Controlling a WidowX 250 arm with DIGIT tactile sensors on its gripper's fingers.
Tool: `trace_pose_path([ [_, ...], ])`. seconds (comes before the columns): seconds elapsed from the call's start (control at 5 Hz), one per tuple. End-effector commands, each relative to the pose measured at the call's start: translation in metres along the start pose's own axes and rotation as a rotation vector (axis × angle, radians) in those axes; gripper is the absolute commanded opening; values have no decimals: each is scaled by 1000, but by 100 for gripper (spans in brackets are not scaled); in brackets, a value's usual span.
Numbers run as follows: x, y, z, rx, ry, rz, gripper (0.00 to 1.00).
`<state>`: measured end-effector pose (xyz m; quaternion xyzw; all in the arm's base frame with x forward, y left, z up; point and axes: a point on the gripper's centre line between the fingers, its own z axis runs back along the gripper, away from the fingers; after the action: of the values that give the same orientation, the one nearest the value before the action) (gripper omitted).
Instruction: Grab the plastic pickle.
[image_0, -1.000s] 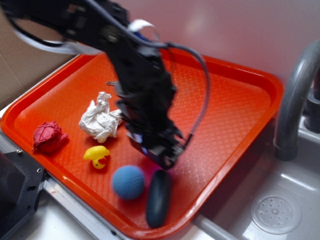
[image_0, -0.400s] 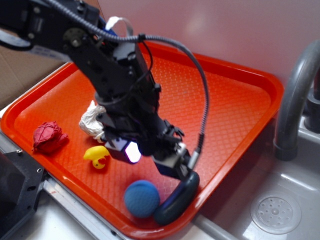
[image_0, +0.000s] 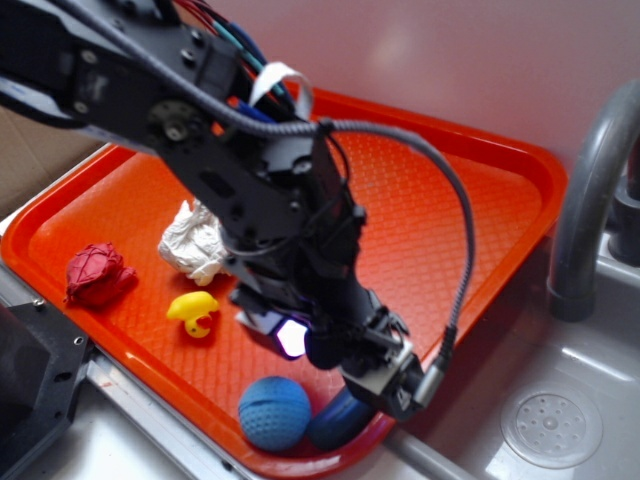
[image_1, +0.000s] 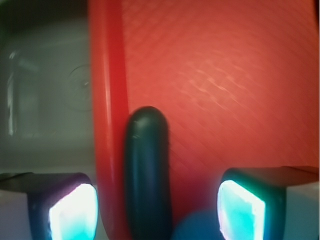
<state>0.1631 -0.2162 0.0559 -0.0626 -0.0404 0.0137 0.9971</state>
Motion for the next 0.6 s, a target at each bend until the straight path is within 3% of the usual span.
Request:
trace_pose_path([
  [0.0, 7, 6, -7, -137, 25, -2, 100],
  [0.2, 3, 0, -31, -157, 72, -58, 100],
  [0.4, -1, -11, -47, -84, 77, -130, 100],
])
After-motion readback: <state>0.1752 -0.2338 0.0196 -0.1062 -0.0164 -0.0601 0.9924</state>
